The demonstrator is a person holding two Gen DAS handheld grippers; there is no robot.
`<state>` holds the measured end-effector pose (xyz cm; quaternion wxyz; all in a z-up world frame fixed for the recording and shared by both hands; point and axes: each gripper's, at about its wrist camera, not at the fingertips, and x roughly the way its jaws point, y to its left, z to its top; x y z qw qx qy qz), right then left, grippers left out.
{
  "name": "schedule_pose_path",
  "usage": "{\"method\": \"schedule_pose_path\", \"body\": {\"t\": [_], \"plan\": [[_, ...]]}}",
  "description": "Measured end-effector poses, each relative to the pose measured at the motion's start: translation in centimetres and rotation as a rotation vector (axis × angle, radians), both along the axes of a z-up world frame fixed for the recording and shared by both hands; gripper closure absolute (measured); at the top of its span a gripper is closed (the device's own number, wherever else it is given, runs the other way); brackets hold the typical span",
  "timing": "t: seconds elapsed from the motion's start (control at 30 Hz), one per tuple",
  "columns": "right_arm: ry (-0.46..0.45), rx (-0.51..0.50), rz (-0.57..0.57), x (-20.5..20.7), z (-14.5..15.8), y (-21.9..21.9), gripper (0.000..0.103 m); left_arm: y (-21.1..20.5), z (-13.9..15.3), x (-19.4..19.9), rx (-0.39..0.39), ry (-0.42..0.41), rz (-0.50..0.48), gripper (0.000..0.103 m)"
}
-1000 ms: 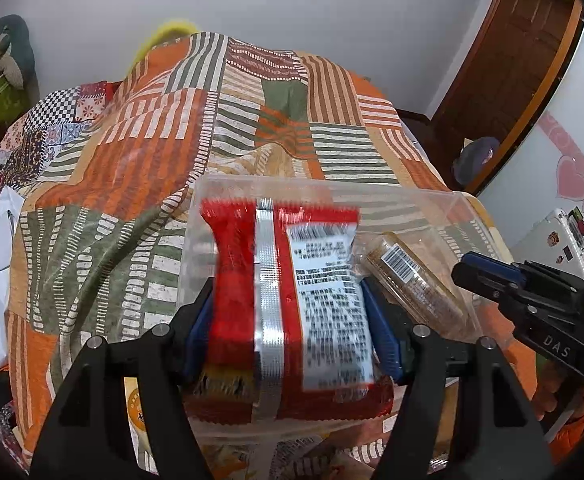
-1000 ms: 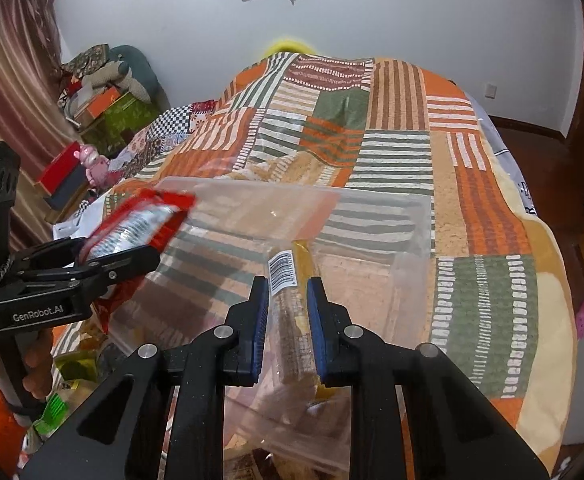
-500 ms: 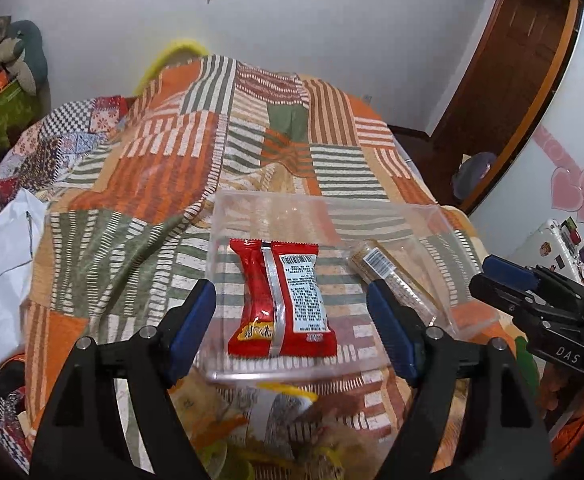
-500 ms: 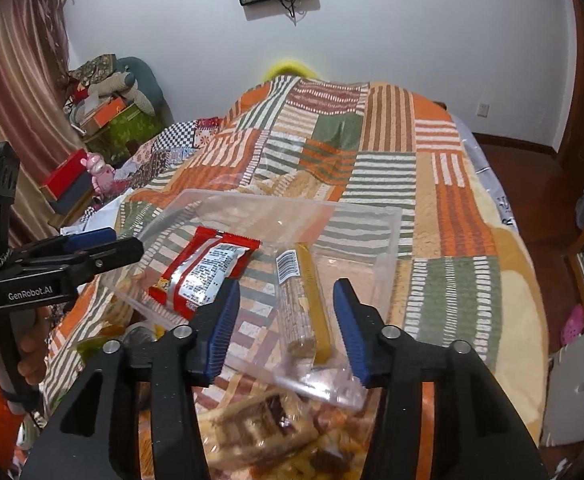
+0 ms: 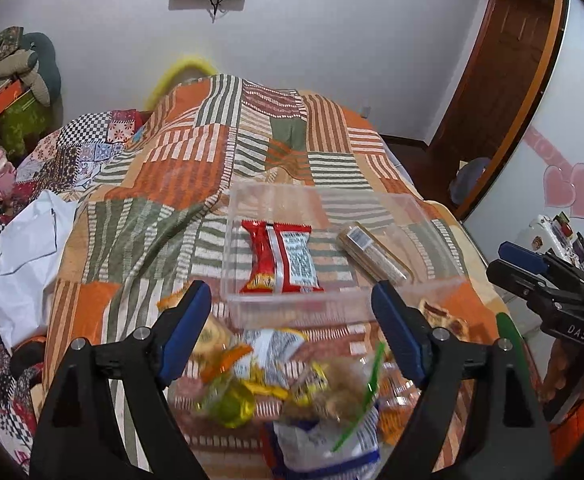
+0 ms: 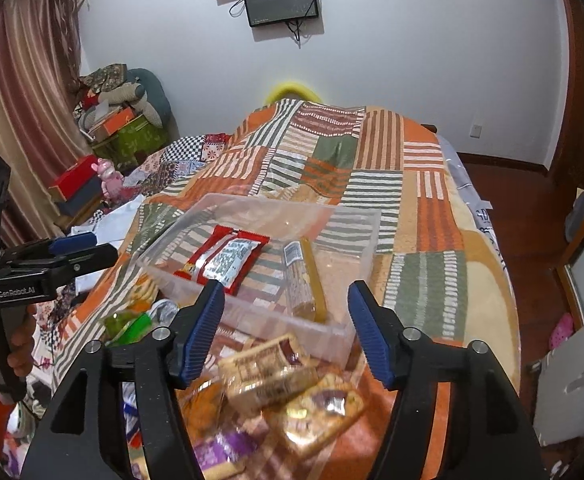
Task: Organize snacks
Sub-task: 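Grasp the green-zip bag with the left tool while the right tool grasps a square pastry pack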
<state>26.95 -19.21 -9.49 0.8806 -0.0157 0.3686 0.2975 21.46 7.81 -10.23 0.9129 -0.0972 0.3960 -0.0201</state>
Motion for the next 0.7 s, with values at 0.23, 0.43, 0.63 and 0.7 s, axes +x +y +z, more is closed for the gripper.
{"method": "schedule_pose_path", "body": {"t": [0.23,0.43,0.63,0.7], "plan": [[0.012,-0.036,-0.003,-1.4,-1.4,-1.1,0.038,-1.7,-1.2,-2.3,-0.005,0.036,-0.029,0.02],[0.084,-0.048,-0.014,-1.8,-3.9,-2.4,0.037,-3.5,-2.7,-3.4,-0.022,0.065,-0.067,0.02],[0.168,-0.057,-0.018,-2.1,-6.5,-2.5,0.037,-4.8,-4.6,-3.3,-0.024,0.107,-0.084,0.02],[0.191,-0.061,-0.02,-2.1,-7.2,-2.4,0.037,-5.0,-5.2,-3.1,-0.026,0.117,-0.087,0.02]]}}
